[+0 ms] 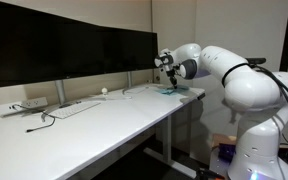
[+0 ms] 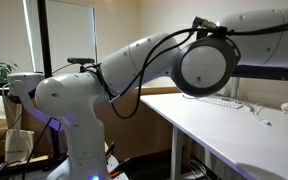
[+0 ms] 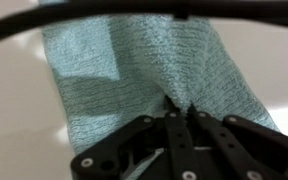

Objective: Slide the towel across the table.

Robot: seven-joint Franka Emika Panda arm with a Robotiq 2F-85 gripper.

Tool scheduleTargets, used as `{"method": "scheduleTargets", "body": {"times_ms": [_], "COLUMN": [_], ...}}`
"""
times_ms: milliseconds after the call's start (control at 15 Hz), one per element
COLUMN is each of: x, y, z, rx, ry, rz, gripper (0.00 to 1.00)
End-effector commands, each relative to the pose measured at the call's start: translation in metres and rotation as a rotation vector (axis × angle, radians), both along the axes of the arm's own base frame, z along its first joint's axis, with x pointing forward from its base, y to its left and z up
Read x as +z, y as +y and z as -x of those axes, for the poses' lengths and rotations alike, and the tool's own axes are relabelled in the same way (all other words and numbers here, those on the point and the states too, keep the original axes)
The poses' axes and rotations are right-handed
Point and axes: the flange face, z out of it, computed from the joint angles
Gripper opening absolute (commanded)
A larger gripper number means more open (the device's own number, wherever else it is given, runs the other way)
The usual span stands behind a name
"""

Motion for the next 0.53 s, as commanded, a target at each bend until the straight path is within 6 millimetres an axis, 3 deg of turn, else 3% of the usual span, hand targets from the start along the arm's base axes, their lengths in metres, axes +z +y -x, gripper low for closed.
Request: {"method": "scheduleTargets", "body": {"times_ms": [0,200,467], "x": [-0.008,-0.020,-0.019], "y": [0.019,0.044,0.088], "z": [-0.021,-0.045,-0.080], "rx": [0.015,0.065,0.168], "ry": [-0.011,-0.006,0.020], "rz": [-0.019,-0.049,-0.106], "gripper": [0.09,0.09,0.09]}}
